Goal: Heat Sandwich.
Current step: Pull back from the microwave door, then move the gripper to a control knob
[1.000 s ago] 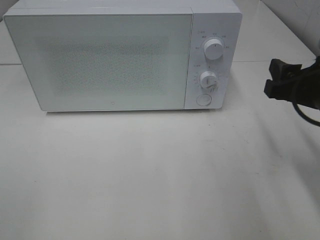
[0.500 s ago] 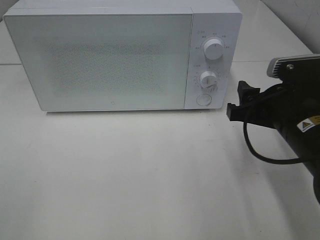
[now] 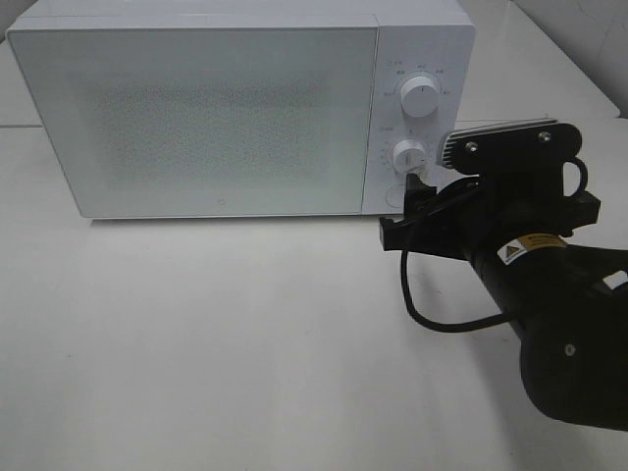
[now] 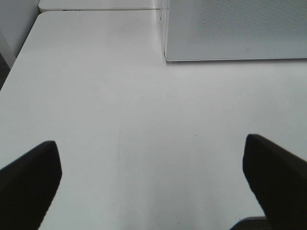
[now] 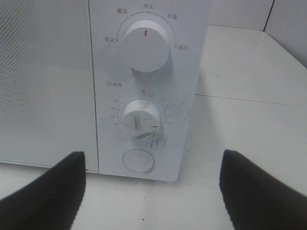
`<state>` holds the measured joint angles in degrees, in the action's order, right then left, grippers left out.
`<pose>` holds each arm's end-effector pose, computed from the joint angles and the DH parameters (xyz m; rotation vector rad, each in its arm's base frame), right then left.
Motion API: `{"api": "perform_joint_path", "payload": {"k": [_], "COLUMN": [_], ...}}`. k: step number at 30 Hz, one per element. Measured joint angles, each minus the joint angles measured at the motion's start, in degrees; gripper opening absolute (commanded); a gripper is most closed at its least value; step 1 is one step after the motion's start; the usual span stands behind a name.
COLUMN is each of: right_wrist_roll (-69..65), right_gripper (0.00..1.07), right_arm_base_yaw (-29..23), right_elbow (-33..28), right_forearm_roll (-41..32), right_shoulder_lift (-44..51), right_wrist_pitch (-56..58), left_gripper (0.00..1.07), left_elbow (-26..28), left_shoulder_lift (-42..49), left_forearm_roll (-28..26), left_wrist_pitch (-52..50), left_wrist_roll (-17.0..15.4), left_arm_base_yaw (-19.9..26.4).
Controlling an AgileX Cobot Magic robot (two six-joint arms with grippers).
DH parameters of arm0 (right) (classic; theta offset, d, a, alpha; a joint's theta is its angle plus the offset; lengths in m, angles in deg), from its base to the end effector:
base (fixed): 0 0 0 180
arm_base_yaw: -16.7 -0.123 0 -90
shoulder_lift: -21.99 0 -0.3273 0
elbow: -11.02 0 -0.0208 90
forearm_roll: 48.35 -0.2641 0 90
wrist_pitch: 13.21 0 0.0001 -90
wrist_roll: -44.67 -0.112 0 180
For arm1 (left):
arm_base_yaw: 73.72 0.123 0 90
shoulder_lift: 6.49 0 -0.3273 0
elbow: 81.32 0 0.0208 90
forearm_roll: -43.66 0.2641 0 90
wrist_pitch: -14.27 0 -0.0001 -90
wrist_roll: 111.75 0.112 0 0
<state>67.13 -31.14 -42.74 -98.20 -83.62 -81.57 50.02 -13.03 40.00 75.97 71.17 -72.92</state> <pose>0.2455 0.1527 0.1833 -0.1298 1.7006 -0.0605 -0.0204 -0.0066 0.2775 0.0420 2.0384 -0.0356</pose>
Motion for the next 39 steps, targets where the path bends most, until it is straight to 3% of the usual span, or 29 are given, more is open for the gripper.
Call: {"api": "perform_joint_path", "payload": {"k": [23,39], "right_wrist_roll": [-2.12,-4.64], "right_gripper": [0.75,0.75], "right_arm_base_yaw": [-0.23,6.88], "right_elbow": [2.12,11.97], "right_forearm_roll": [-0.40,5.27], "right_shoulder_lift": [-2.69,-11.06], "right_wrist_pitch": [1.15,2.23], "left_gripper": [0.98,0.98], "left_elbow": [0.00,0.00], "left_shoulder_lift": [0.00,0.00], "left_forearm_roll": [0.00,0.00], "left_wrist_pitch": [0.00,0.00], "left_wrist_roll": [0.00,0.00], "left_arm_base_yaw": [0.00,0.00]}}
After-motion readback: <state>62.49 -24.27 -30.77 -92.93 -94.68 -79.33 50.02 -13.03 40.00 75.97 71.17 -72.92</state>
